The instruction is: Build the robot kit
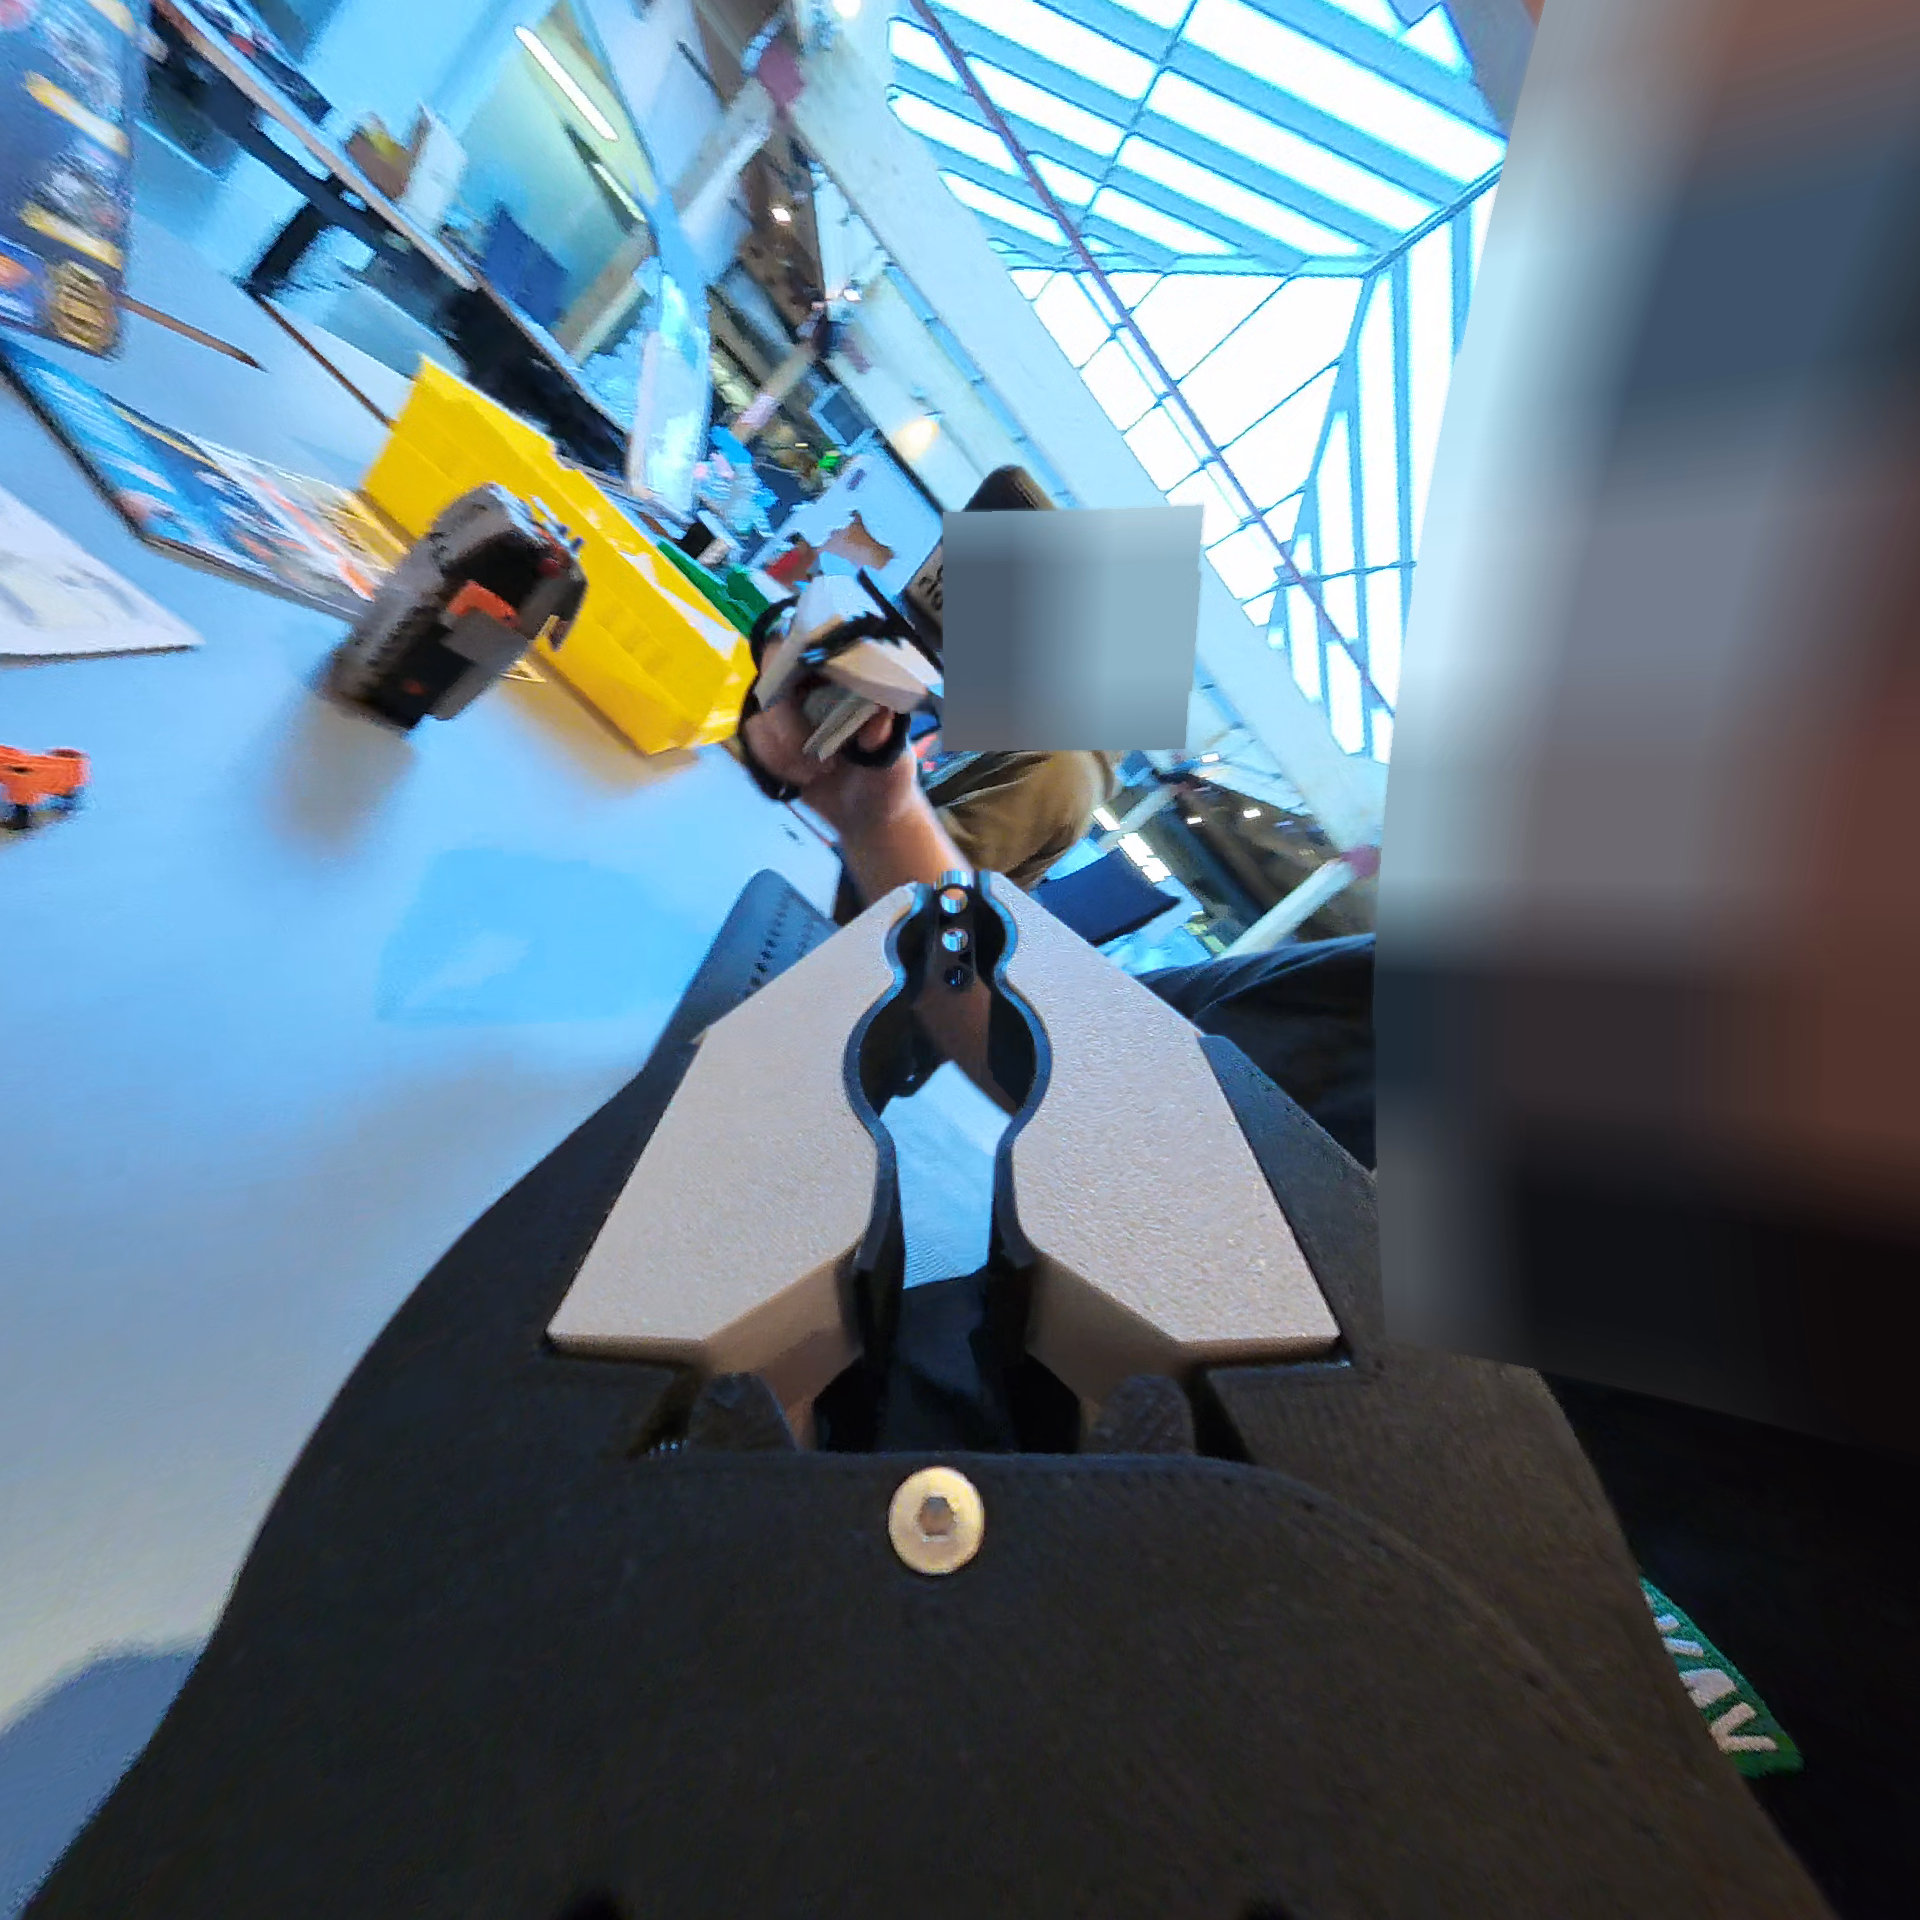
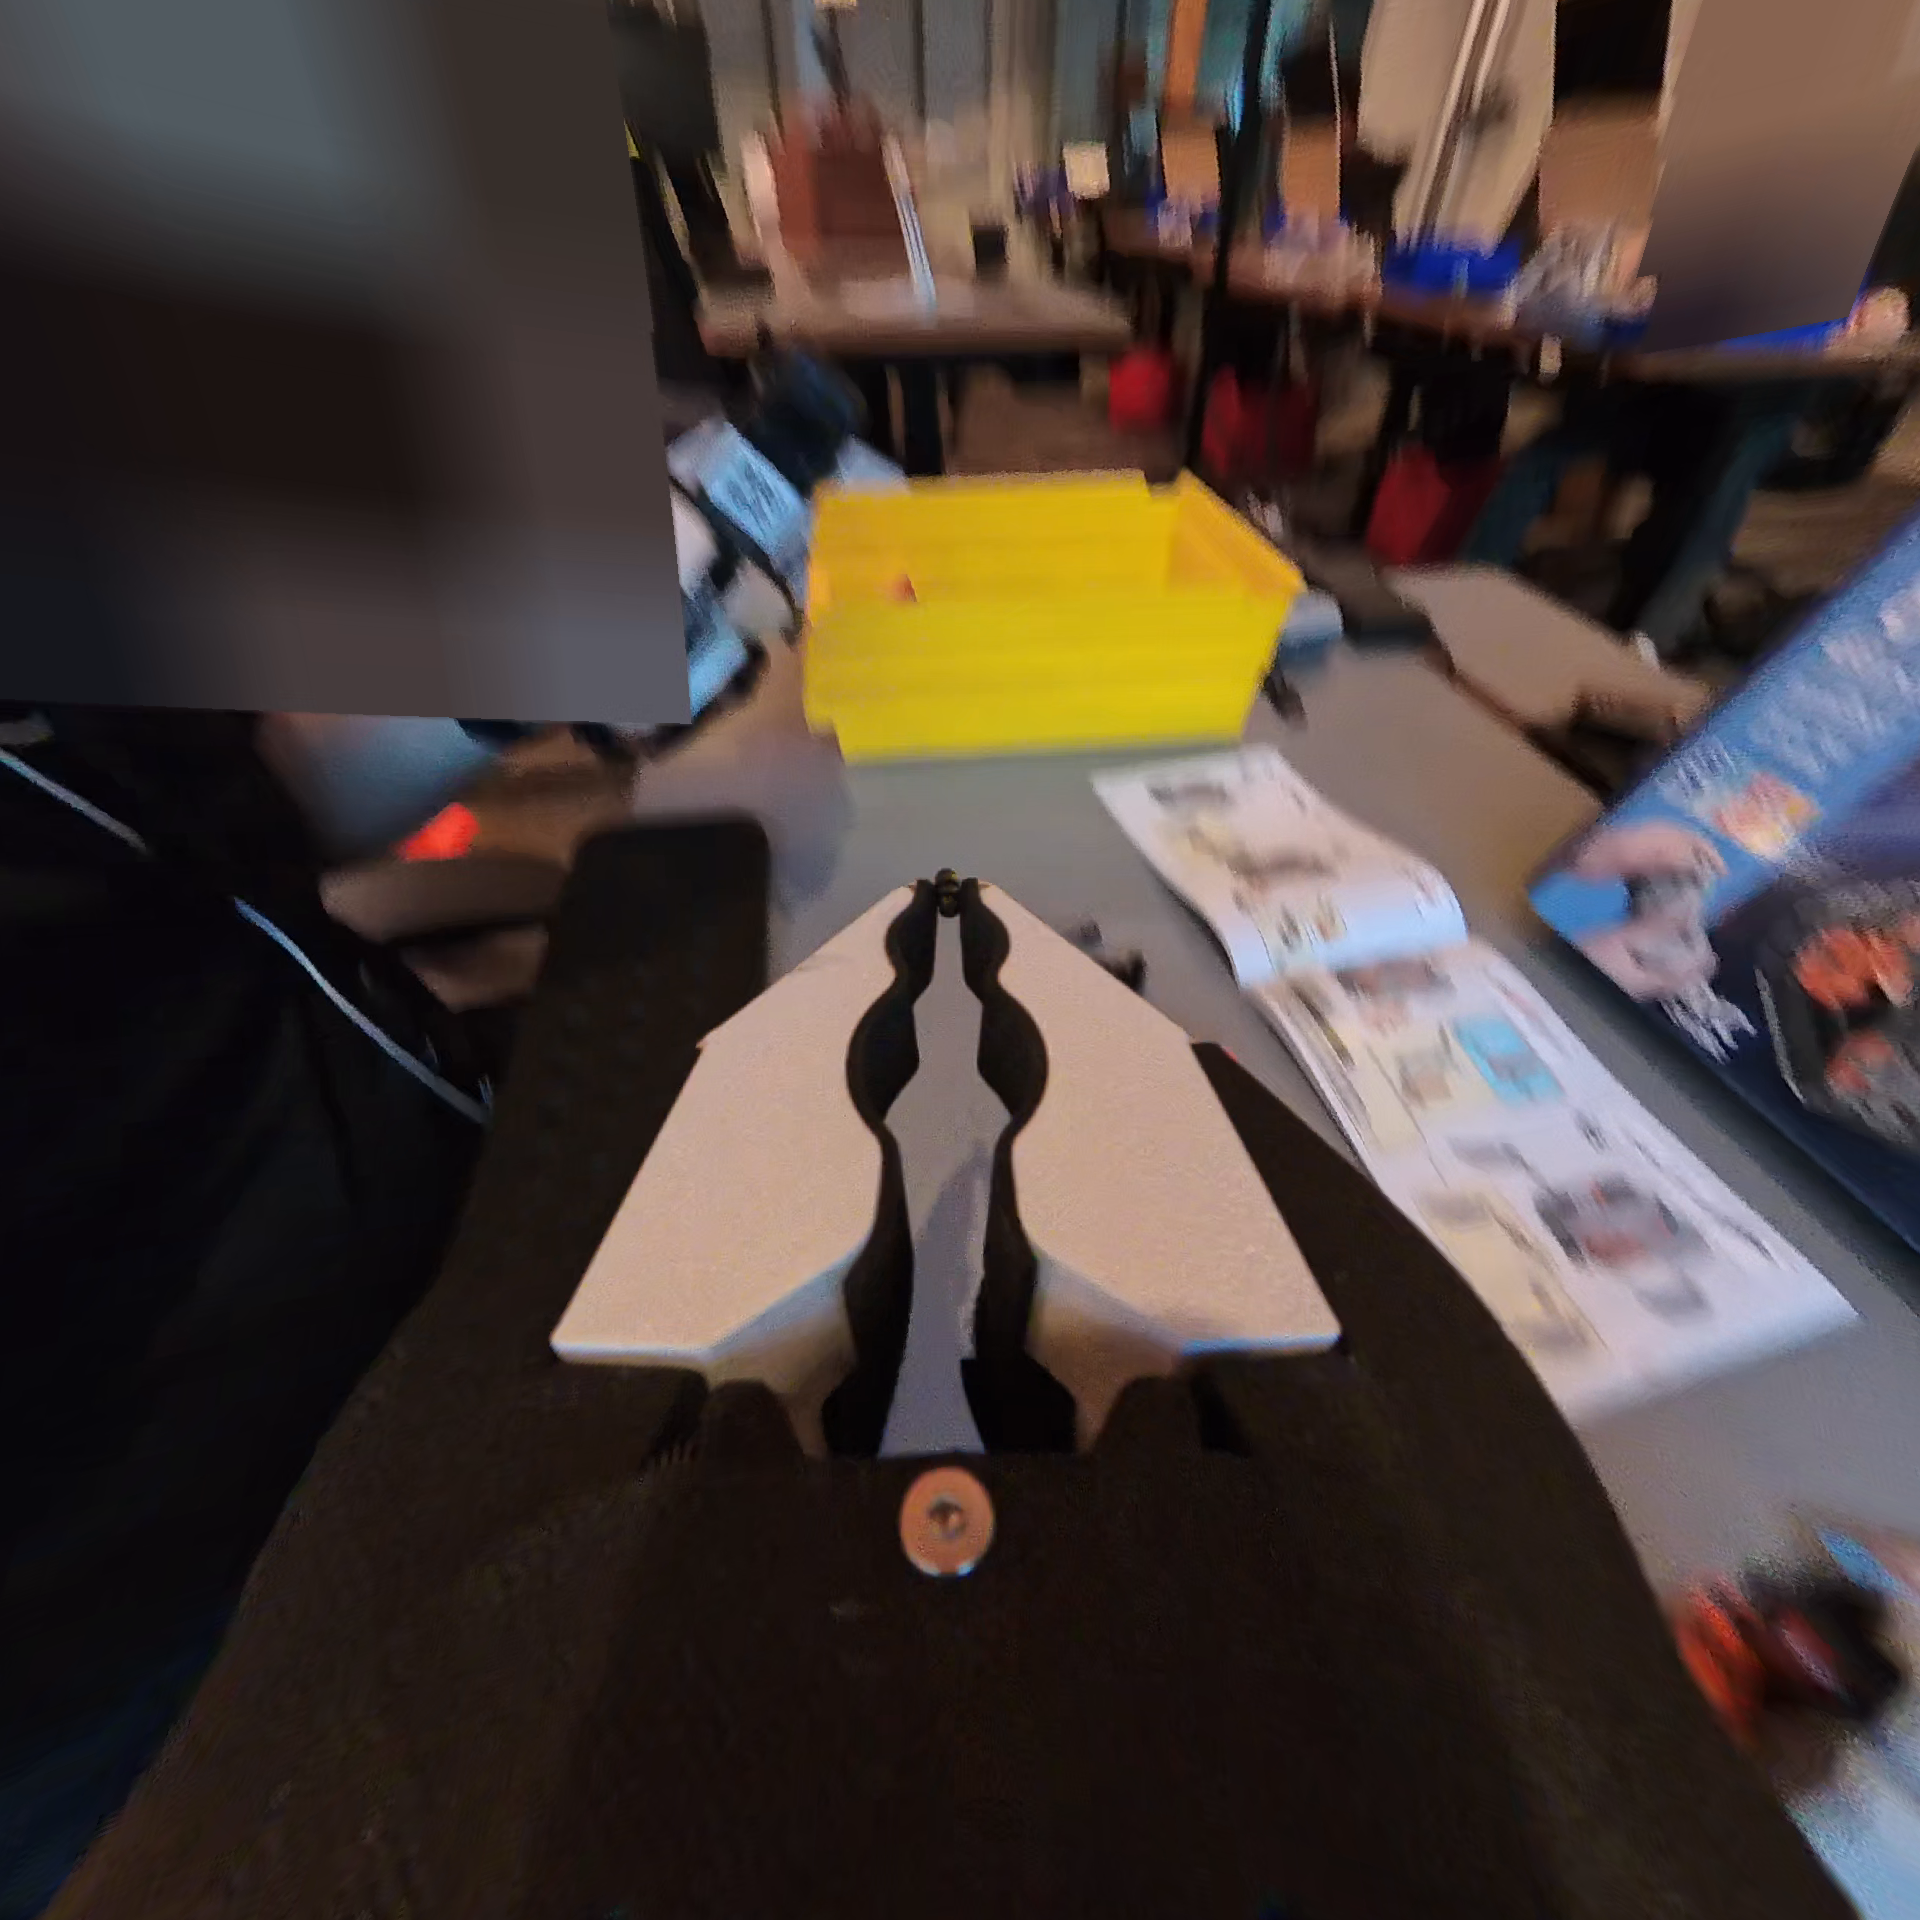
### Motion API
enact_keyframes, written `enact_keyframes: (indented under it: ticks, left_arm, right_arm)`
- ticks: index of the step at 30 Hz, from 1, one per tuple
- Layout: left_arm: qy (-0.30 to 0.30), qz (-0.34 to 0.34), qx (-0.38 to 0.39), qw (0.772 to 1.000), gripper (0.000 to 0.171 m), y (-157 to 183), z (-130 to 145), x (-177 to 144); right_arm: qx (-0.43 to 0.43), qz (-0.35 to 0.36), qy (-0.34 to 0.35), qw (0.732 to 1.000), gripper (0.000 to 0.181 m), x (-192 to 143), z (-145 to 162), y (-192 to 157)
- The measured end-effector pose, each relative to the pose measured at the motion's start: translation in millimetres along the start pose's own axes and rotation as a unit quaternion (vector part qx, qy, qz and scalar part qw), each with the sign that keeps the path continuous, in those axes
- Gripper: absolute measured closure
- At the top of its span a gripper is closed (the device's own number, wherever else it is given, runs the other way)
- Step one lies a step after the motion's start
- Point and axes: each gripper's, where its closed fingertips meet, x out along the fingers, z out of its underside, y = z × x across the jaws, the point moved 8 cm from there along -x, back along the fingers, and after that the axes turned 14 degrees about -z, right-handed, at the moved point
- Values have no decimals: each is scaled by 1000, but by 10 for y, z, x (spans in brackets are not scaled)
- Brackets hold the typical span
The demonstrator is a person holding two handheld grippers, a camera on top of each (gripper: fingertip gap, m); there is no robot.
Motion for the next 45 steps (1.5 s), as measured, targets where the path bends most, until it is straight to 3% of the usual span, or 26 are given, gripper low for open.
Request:
enact_keyframes:
  ticks: [2, 6, 12, 29, 45]
  left_arm:
    - [-4, 12, -16, 1000, 168, -62, 16, 78]
    - [-4, 30, -42, 999, 168, -121, 41, 166]
    - [-5, 34, -52, 998, 168, -144, 52, 201]
    - [-7, 47, -81, 996, 168, -166, 71, 277]
    - [3, 7, -94, 996, 168, -205, 82, 295]
  right_arm:
    - [-20, -19, 60, 998, 179, 290, -79, -60]
    - [-48, -49, 116, 991, 179, 797, -182, -177]
    - [-49, -89, 98, 990, 179, 1132, -125, -236]
    - [-56, -88, 69, 992, 179, 1248, -1, -204]
    - [-180, 14, 43, 983, 179, 1262, 80, -290]
